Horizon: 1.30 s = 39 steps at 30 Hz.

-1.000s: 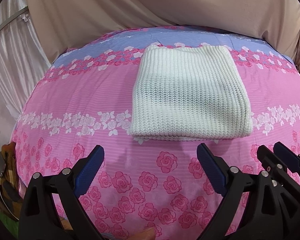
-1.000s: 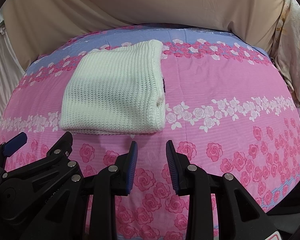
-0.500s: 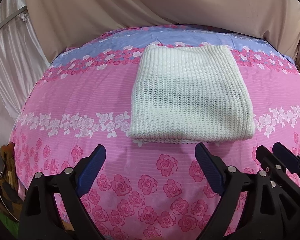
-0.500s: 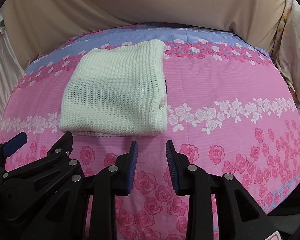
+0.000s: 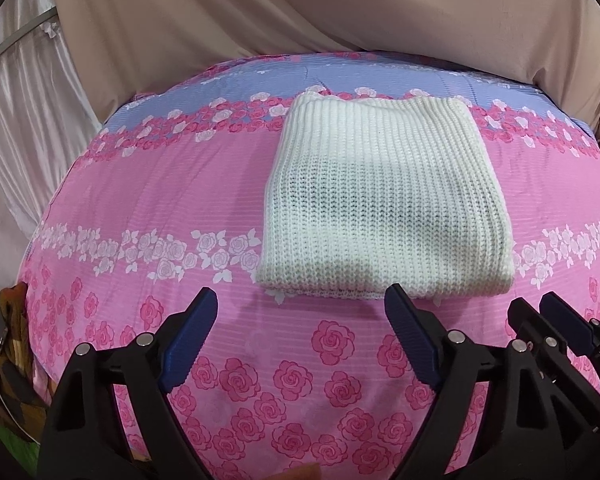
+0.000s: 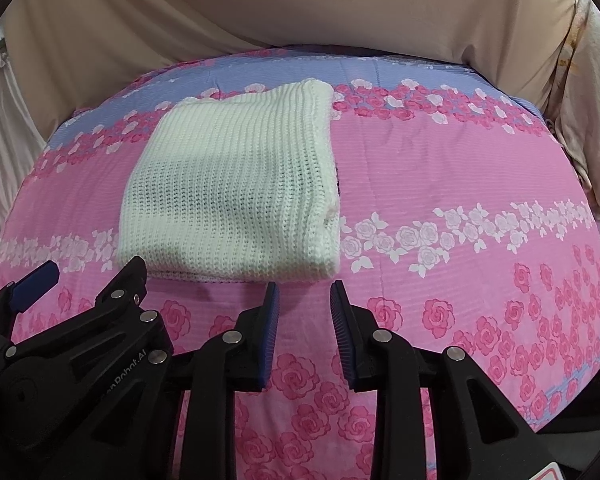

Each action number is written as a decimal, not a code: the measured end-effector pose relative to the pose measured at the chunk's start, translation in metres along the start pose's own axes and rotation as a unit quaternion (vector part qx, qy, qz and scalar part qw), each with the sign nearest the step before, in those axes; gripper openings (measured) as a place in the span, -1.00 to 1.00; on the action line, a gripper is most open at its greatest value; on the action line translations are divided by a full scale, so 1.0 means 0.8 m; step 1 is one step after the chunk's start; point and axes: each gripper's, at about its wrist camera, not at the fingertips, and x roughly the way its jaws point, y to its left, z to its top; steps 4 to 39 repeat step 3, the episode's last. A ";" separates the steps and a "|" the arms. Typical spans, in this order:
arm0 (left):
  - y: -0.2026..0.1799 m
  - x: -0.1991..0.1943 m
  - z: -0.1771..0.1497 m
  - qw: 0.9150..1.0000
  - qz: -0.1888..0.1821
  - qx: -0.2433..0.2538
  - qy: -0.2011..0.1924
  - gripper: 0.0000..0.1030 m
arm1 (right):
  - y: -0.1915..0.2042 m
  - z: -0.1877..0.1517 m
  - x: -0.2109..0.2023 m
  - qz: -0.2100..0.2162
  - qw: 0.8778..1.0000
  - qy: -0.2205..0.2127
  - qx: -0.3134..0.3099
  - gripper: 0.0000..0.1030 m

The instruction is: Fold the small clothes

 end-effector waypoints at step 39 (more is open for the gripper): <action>0.001 0.001 0.001 1.000 0.002 -0.002 0.001 0.61 | 0.002 0.002 0.001 0.001 1.000 0.000 -0.001 -0.44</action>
